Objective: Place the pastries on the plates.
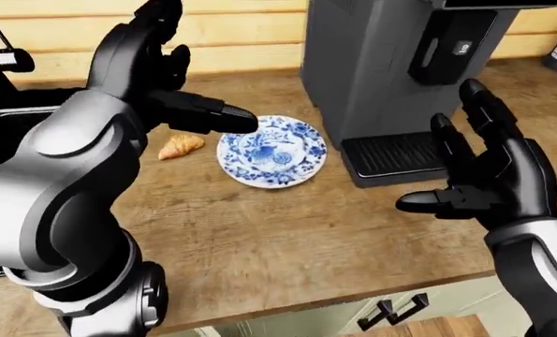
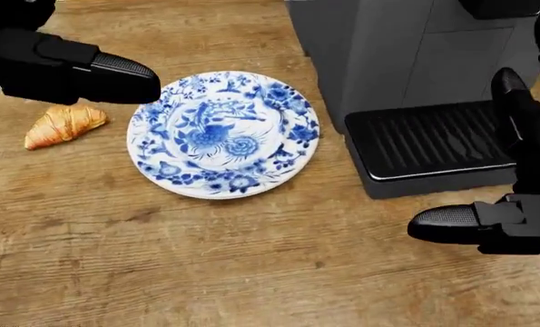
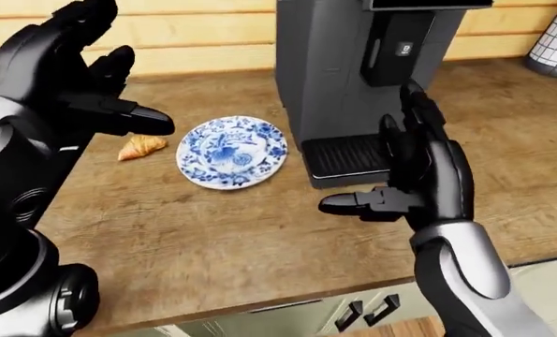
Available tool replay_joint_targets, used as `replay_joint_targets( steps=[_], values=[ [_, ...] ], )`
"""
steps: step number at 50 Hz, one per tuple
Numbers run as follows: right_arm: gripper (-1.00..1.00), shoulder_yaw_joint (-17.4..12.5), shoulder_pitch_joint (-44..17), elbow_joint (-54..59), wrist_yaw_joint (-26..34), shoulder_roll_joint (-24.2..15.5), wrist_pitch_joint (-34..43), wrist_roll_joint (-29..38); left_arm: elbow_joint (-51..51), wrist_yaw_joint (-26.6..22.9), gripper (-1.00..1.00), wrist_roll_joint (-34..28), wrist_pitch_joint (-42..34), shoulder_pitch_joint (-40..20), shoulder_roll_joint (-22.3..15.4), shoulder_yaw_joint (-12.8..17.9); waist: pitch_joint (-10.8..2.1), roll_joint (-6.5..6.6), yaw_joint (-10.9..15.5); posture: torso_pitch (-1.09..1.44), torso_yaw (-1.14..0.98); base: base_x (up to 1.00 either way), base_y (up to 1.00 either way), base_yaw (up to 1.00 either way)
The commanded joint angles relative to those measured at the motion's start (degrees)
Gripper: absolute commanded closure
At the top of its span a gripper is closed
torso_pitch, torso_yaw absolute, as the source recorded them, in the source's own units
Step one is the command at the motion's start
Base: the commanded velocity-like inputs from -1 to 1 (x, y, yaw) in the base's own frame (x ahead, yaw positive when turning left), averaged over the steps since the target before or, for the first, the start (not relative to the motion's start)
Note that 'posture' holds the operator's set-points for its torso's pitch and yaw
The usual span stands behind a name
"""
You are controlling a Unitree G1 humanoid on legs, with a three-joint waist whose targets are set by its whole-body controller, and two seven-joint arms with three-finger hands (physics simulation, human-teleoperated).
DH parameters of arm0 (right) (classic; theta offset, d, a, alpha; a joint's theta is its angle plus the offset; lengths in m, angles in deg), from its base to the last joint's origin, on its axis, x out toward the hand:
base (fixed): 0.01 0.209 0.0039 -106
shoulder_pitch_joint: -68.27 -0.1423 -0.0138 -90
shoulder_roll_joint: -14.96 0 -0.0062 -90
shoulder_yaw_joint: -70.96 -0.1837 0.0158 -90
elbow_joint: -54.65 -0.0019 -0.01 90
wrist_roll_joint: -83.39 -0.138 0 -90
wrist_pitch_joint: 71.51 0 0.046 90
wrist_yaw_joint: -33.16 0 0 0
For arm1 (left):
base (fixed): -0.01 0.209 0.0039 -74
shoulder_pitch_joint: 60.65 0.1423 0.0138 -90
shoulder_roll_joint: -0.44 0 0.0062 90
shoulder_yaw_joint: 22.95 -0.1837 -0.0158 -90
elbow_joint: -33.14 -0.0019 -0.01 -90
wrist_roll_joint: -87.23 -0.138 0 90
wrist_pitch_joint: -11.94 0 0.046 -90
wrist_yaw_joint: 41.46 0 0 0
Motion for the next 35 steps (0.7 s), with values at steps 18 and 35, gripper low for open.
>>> replay_joint_targets(
  steps=[18, 35],
  values=[
    [-1.0, -1.0, -0.2, -2.5, 1.8, 0.4, -2.4, 0.8, -4.6, 0.6, -1.0, -1.6, 3.9, -6.9, -2.2, 0.3, -2.7, -1.11, 0.5, 0.0, 0.0, 0.08, 0.0, 0.0],
    [-1.0, -1.4, 0.2, -3.7, 2.2, 0.7, -1.7, 1.0, -18.2, -8.5, -1.0, -13.3, 22.0, -5.8, -8.1, -5.3, -2.82, -0.5, -0.3, 0.0, 0.0, 0.0, 0.0, 0.0]
  ],
)
